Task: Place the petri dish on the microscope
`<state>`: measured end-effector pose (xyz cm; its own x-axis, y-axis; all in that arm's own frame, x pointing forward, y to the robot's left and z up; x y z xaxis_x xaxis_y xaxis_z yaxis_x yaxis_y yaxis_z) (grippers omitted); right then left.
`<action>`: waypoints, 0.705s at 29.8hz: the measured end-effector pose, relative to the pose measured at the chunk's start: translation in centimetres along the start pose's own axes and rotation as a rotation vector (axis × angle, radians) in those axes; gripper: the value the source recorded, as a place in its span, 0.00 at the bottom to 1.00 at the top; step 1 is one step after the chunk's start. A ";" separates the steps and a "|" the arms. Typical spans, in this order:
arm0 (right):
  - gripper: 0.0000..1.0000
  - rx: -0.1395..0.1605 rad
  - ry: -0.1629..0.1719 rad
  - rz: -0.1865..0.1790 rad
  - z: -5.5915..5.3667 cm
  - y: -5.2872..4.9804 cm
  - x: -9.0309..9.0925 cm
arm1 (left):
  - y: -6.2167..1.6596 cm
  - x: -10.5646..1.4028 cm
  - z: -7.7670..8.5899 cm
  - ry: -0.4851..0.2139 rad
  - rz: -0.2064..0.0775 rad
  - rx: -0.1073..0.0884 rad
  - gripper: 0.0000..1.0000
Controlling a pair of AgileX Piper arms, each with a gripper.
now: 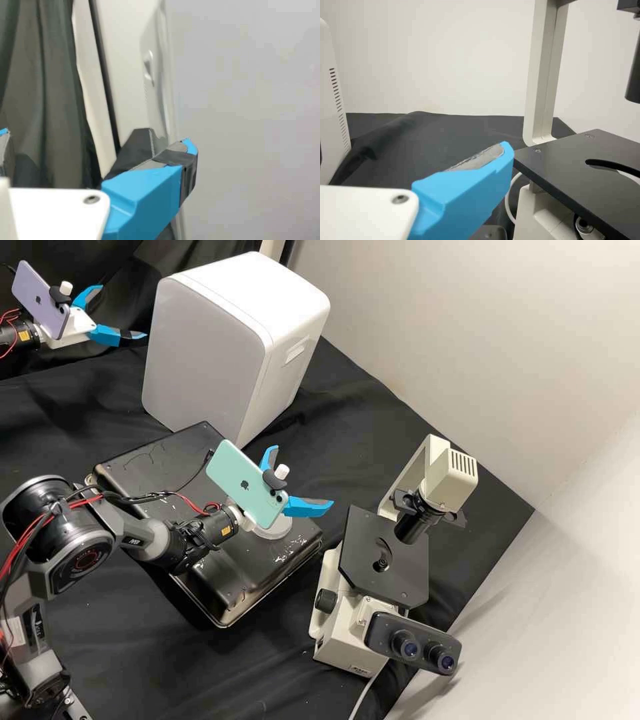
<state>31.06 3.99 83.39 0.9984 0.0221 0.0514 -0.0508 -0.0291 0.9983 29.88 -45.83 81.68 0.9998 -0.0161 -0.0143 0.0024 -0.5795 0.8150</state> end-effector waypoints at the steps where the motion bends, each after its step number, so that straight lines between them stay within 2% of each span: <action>1: 1.00 0.000 0.000 0.000 0.0 0.0 0.0 | -0.18 -0.3 0.2 -0.012 -0.008 0.000 1.00; 3: 1.00 0.000 0.000 0.000 0.0 0.0 0.0 | -0.73 -1.2 0.9 -0.040 -0.032 -0.005 1.00; 4: 1.00 0.000 0.000 0.000 0.0 0.0 0.0 | -0.78 -1.6 1.1 -0.053 -0.035 -0.004 1.00; 6: 1.00 0.000 0.000 0.000 0.0 0.0 0.0 | -1.20 -2.7 1.8 -0.096 -0.052 0.007 1.00; 9: 1.00 0.000 0.000 0.000 0.0 0.0 0.0 | -1.45 -4.0 2.4 -0.135 -0.048 0.008 1.00; 13: 1.00 0.000 0.000 0.000 0.0 0.0 0.0 | -1.72 -5.8 3.1 -0.173 -0.042 -0.006 1.00; 18: 1.00 0.000 0.000 0.000 0.0 0.0 0.0 | -2.40 -8.4 4.1 -0.237 -0.050 -0.010 1.00; 21: 1.00 0.000 0.000 0.000 0.0 0.0 0.0 | -2.79 -9.5 4.2 -0.264 -0.070 -0.017 1.00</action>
<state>31.06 3.99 83.39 0.9984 0.0221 0.0514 -0.0508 -0.0291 0.9983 20.29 -47.49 77.11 0.9569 -0.1903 -0.2195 0.0734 -0.5727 0.8165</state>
